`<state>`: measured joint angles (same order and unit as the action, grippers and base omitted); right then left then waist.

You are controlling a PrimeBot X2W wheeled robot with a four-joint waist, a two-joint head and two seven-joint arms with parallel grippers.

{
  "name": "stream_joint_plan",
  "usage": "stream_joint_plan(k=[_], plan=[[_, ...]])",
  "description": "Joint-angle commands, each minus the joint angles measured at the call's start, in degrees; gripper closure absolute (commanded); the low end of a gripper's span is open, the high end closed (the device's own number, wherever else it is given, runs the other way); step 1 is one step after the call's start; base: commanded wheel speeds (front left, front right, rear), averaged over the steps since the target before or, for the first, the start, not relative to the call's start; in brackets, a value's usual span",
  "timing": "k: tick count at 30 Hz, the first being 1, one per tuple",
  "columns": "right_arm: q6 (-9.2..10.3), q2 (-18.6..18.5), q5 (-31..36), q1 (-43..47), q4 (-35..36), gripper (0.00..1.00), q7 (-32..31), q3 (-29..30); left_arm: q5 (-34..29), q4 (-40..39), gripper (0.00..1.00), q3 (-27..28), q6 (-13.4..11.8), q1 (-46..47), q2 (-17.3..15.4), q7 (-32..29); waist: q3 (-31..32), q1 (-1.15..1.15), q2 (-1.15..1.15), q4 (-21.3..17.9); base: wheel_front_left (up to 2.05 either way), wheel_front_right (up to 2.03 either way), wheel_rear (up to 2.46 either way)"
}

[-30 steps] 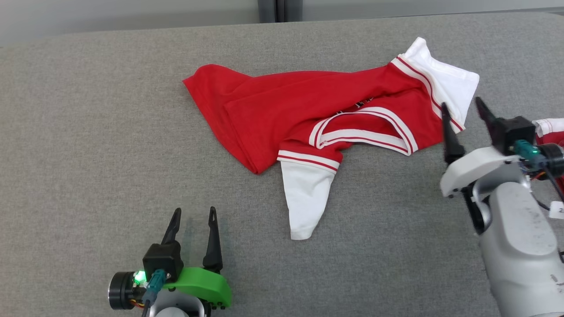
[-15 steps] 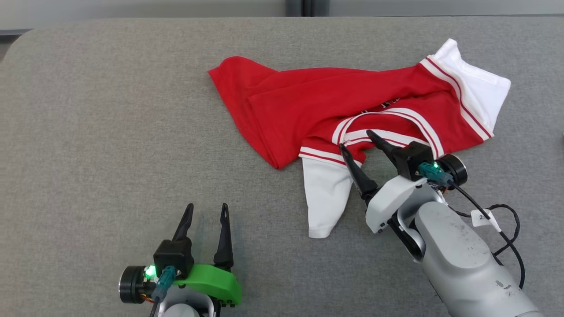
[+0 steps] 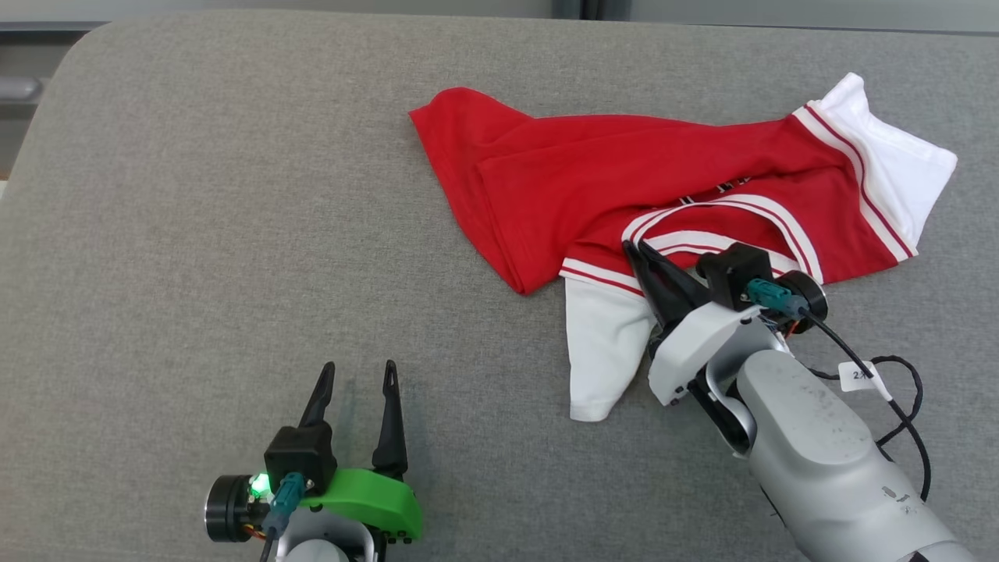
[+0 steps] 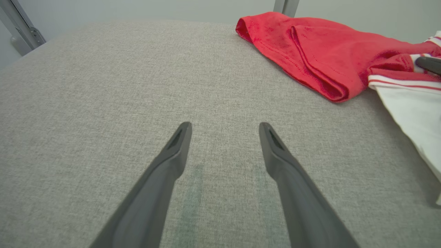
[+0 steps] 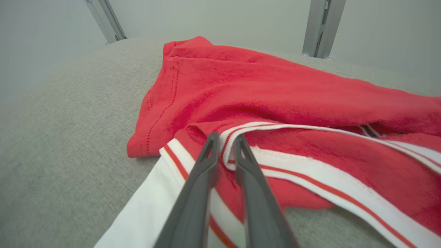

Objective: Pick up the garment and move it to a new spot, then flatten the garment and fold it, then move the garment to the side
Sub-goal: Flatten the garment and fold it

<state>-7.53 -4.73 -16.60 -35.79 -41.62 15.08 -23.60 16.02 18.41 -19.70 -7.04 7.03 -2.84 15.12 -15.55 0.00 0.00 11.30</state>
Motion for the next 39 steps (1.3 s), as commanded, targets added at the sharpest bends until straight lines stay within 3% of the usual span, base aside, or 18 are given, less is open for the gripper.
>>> stream_joint_plan(k=[1,8,13,20,21,22,23,26,32,39], plan=[[0.09,-0.6,-0.6,1.2,1.0,1.00,0.1,0.5,-0.4,-0.1,0.00,0.4,0.0,-0.6,-0.2,0.0,0.8,0.00,0.00,-1.2,0.00,0.00,0.00],[0.09,-2.6,-3.1,7.2,10.2,1.00,0.1,4.1,-1.3,-0.1,0.00,2.1,0.4,-1.4,-0.2,0.0,3.6,0.00,0.00,-7.0,0.00,0.00,0.00],[0.09,-7.1,-5.7,13.3,16.1,1.00,0.1,5.7,-1.4,0.0,0.00,3.0,1.0,-2.1,-0.2,0.0,5.7,0.00,0.00,-11.3,0.00,0.00,0.00],[0.09,-12.7,-6.1,20.8,19.1,1.00,0.1,8.0,-1.3,0.0,0.00,2.7,1.2,-2.0,-0.2,0.0,6.8,0.00,0.00,-14.4,0.00,0.00,0.00],[0.09,-13.5,-5.7,21.8,18.4,0.84,0.1,7.8,-1.3,0.1,0.00,2.6,1.2,-2.1,-0.2,0.0,6.8,0.00,0.00,-14.8,0.00,0.00,0.00],[0.09,-14.0,-5.3,22.4,17.9,0.56,0.1,8.2,-1.3,0.2,0.00,2.5,1.3,-2.1,-0.2,0.0,6.8,0.00,0.00,-15.0,0.00,0.00,0.00],[0.09,-14.2,-4.7,22.6,17.3,0.00,0.1,9.0,-1.5,0.3,0.00,2.4,1.5,-2.1,-0.2,0.0,6.7,0.00,0.00,-15.4,0.00,0.00,0.00],[0.09,-14.0,-1.8,22.8,17.0,0.00,0.1,11.7,-1.9,0.6,0.00,2.0,1.8,-1.7,-0.2,0.0,6.3,0.00,0.00,-16.0,0.00,0.00,0.00],[0.09,-8.6,5.2,21.6,21.6,0.00,0.1,18.6,-2.2,1.3,0.00,-0.1,3.6,1.4,-0.2,0.0,3.7,0.00,0.00,-17.0,0.00,0.00,0.00],[0.09,-3.6,8.7,19.5,24.8,0.00,0.1,19.2,-0.4,4.4,0.00,-4.7,6.1,7.3,-0.2,0.0,0.1,0.00,0.00,-17.9,0.00,0.00,0.00]])
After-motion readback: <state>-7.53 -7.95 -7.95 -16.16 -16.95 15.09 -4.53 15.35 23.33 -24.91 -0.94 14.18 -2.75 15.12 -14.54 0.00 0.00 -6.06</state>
